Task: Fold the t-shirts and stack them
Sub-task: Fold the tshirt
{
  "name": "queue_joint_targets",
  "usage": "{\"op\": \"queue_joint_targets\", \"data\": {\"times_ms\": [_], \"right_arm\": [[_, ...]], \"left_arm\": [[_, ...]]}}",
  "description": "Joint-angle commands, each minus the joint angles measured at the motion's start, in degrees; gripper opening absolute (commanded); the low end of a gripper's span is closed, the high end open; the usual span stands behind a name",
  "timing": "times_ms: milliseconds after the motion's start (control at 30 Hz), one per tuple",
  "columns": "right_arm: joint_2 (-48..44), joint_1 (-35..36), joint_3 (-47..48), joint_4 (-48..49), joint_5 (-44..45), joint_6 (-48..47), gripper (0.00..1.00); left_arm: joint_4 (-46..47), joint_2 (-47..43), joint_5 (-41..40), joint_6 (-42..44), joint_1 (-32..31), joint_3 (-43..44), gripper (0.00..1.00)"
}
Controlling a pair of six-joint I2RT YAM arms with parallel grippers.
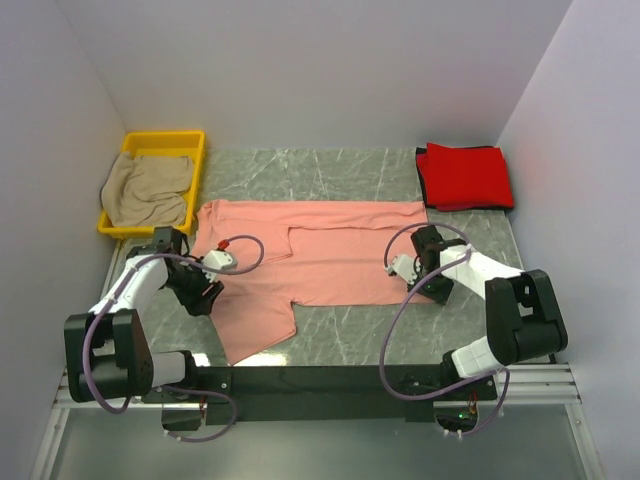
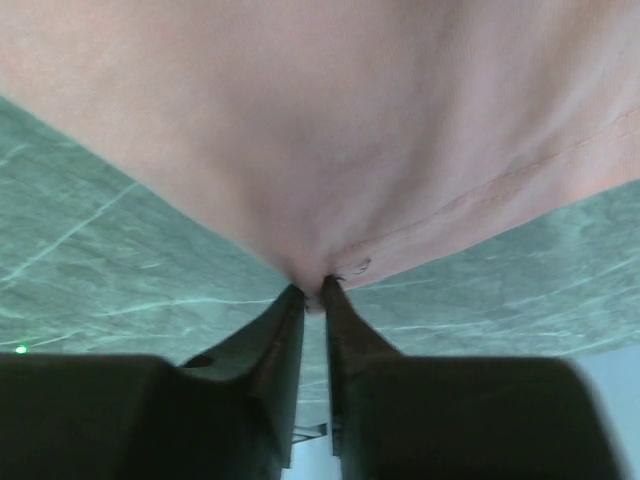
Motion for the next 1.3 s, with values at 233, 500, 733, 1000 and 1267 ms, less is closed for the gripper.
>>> {"op": "queue_joint_targets", "data": {"times_ms": [233, 500, 733, 1000, 1267], "right_arm": [[1.0, 0.2, 0.4, 2.8, 0.3, 0.2, 0.0], [1.6, 0.0, 1.6, 1.9, -0.5, 0.8, 0.0], [-1.5, -0.1, 2.7, -0.7, -1.1, 0.4, 0.0], [-8.6, -0.6, 2.3, -5.6, -2.4, -0.6, 0.0], [-14.4, -2.6, 4.6, -10.7, -4.1, -1.2, 0.0]], "left_arm": [[9.9, -1.5, -3.2, -3.3, -5.2, -4.4, 0.61], [14.5, 3.3, -7.2, -2.6, -8.3, -8.4, 0.44], [2.0, -2.8, -5.4, 4.5, -4.7, -6.5, 0.01], [-11.6, -9.0, -0.5, 9.1, -1.9, 0.1, 0.01], [-16.2, -12.5, -0.3, 11.4, 1.6, 1.6, 0.01]]}}
